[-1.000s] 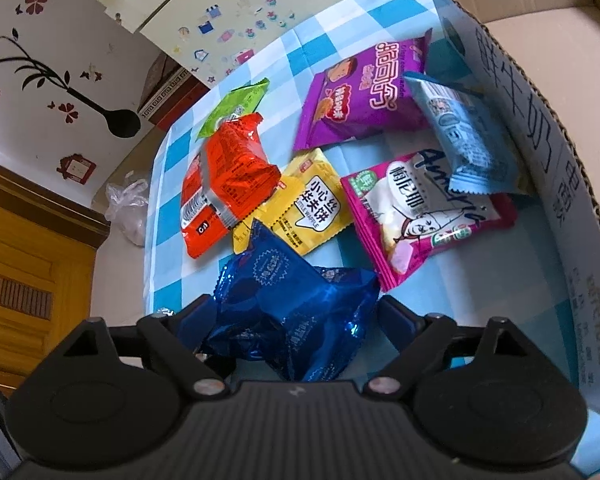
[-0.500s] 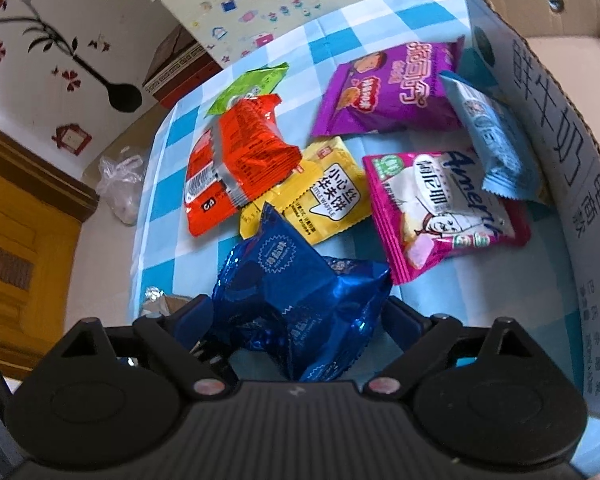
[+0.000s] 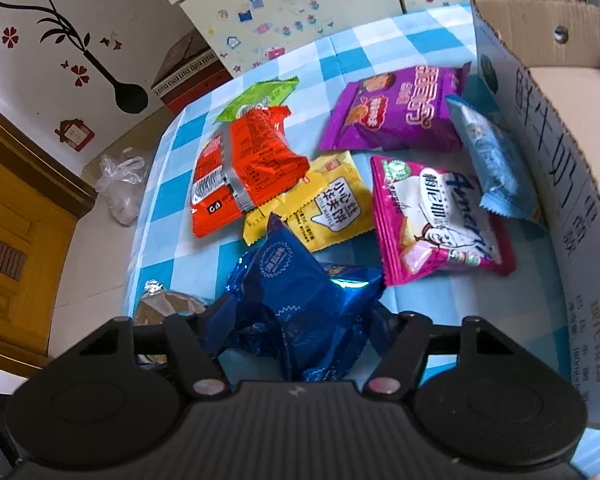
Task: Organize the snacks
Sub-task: 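Lift and carry both held packets toward the cardboard box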
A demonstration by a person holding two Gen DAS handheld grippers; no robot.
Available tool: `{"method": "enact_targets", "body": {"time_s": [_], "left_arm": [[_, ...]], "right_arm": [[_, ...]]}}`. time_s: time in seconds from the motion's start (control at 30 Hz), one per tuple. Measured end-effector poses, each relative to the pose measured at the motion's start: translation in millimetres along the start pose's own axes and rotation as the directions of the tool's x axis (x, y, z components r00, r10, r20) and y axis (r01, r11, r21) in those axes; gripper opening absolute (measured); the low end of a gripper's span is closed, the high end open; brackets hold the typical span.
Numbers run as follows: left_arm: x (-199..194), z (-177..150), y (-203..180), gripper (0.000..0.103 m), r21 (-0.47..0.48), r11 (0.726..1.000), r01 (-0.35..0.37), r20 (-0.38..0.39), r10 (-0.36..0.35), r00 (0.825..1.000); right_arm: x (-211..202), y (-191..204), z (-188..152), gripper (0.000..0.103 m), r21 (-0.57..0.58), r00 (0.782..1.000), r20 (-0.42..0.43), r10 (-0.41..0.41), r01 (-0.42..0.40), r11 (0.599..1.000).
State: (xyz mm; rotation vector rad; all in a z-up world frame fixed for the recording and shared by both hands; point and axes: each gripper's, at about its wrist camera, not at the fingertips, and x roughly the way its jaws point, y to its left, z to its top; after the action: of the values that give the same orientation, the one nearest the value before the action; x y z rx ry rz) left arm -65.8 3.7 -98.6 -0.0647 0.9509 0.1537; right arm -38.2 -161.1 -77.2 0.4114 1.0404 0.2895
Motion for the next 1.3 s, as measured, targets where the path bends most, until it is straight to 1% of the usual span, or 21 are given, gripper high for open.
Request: {"method": "enact_targets", "body": {"time_s": [0.23, 0.77, 1.07, 1.3], "left_arm": [[-14, 2, 4, 0.081, -0.016, 1.0, 0.006, 0.028, -0.006, 1.0], [-39, -4, 2, 0.081, -0.005, 1.0, -0.007, 0.068, 0.007, 0.998], [-51, -4, 5, 0.081, -0.045, 0.999, 0.004, 0.085, 0.0, 0.996], [-59, -5, -3, 0.081, -0.04, 0.999, 0.014, 0.098, -0.01, 0.995]], "right_arm": [[-14, -1, 1, 0.066, 0.005, 0.999, 0.031, 0.021, -0.021, 1.0], [-59, 2, -4, 0.066, -0.076, 0.991, 0.121, 0.051, -0.042, 0.996], [-83, -9, -7, 0.066, -0.079, 0.983, 0.158, 0.09, -0.078, 0.994], [-109, -28, -6, 0.066, -0.052, 0.973, 0.217, 0.085, -0.076, 0.996]]}}
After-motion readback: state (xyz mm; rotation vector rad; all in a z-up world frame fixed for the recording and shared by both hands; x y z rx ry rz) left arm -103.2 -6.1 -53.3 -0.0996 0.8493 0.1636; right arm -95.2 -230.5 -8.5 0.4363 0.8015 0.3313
